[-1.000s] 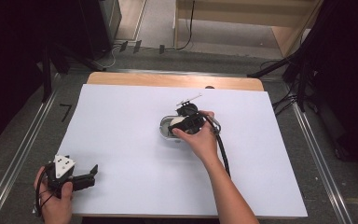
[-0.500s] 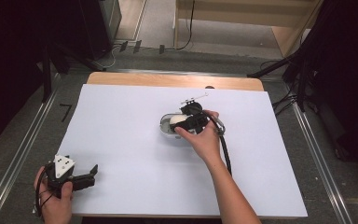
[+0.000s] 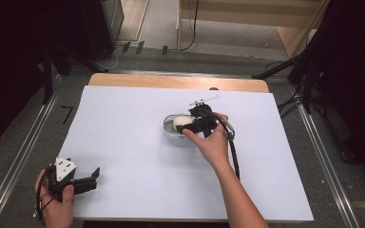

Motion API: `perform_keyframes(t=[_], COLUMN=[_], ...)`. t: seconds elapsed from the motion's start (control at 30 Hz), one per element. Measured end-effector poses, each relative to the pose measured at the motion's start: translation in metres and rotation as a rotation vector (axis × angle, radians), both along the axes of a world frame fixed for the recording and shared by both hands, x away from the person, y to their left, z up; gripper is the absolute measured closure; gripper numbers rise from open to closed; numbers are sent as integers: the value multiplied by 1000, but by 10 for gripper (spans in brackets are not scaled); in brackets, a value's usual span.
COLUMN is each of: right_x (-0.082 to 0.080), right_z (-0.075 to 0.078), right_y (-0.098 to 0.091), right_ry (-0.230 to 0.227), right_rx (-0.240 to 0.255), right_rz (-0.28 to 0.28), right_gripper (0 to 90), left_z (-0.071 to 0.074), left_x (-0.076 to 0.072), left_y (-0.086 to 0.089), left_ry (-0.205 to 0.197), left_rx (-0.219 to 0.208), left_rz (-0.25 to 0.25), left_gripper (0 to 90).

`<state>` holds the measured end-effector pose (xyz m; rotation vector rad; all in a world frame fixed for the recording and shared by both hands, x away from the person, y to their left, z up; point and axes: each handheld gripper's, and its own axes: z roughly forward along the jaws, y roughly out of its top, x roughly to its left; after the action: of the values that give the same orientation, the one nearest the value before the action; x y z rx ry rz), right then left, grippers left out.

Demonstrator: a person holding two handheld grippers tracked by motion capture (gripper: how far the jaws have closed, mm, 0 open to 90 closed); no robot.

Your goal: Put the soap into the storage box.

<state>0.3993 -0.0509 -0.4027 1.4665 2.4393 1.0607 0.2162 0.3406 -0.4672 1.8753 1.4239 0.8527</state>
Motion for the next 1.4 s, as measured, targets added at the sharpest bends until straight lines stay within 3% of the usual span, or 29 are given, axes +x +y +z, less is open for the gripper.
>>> perform_keyframes(t=[0.67,1.4], right_x=[-25,-54], right_z=[-9,-34], right_y=[-44,-100], right_ry=[-20,-21], right_rx=[12,28], right_rz=[-30,-81], right_gripper=[155,133], left_z=[0,0], left_x=[0,0], left_y=[0,-1], left_ry=[2,4], left_rx=[4,11], left_rz=[1,2], left_gripper=[0,0])
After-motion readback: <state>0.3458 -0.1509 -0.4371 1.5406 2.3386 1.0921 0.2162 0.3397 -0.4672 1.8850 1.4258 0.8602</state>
